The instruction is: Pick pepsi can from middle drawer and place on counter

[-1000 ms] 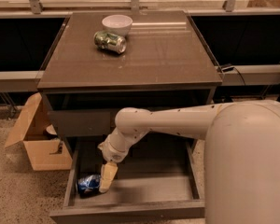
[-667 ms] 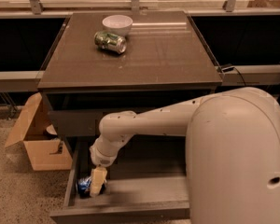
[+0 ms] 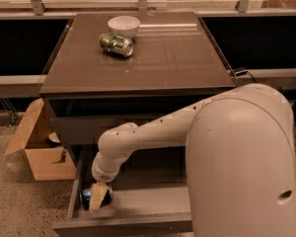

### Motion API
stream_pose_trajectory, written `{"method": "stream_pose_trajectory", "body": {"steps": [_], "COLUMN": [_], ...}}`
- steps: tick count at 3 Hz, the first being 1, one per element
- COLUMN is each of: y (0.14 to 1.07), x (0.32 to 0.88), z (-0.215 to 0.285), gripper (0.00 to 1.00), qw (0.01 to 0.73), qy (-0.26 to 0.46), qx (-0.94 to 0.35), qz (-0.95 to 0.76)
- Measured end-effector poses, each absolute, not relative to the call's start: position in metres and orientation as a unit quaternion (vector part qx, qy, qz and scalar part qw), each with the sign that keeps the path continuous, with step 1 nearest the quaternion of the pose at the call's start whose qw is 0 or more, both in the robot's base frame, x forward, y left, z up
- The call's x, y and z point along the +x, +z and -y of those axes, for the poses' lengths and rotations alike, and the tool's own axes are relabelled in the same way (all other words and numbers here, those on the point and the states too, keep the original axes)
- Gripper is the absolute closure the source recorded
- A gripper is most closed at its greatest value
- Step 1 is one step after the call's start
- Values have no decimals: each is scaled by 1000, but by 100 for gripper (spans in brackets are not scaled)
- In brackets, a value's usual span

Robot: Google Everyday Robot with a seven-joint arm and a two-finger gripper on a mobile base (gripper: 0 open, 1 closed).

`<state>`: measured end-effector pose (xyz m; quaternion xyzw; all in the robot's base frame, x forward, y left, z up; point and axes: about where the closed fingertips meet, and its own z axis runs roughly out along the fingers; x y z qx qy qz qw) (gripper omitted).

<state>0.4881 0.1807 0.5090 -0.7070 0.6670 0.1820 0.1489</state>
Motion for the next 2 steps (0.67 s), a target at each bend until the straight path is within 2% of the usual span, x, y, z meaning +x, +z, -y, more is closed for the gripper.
{"method": "stream_pose_trajectory", "body": {"steps": [2], "y": [489], "x": [491], "z": [-181], "gripper": [0], "qw": [152], "qy": [161], "qx": [-712], "qz": [-667]}}
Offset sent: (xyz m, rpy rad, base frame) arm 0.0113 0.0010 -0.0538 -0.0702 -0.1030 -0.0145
